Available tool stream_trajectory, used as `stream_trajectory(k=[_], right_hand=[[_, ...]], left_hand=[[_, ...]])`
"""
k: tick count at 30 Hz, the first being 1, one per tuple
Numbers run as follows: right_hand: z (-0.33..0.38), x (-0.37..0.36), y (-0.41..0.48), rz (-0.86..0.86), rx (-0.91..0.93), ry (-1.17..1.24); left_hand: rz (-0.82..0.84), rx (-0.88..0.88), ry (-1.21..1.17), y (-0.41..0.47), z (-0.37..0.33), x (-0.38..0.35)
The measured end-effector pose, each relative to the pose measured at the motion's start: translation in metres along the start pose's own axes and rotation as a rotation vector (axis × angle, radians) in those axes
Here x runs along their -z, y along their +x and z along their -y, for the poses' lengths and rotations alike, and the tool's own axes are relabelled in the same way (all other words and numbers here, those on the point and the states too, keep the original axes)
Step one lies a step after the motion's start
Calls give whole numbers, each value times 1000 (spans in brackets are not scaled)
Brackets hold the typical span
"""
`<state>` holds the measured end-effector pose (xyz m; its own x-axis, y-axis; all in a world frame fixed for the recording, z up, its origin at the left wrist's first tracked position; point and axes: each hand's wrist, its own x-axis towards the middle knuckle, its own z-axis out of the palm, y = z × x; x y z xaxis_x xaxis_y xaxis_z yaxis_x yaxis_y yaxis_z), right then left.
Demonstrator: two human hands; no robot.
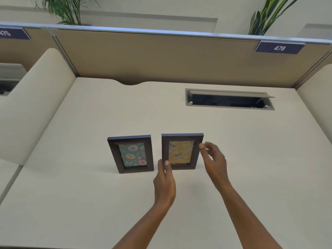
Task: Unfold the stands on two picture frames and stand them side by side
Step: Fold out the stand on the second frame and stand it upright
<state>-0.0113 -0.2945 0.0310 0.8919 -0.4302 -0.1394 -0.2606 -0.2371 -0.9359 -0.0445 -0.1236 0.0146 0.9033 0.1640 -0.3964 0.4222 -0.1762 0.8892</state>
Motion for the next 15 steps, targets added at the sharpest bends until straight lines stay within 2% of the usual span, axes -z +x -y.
stream_trajectory(k=[4,8,11,15], right_hand=[[38,-1,4,-84,113,33],[82,-13,4,-144,257,-44],[112,-27,-2,-136,341,-31],[136,-55,-20,-11,412,55]], left_hand=[[35,-203,31,-21,-26,6],[82,-479,-6,-20,-72,26],[11,-619,-18,-5,-101,49],[-121,-598,-131,20,-120,90]])
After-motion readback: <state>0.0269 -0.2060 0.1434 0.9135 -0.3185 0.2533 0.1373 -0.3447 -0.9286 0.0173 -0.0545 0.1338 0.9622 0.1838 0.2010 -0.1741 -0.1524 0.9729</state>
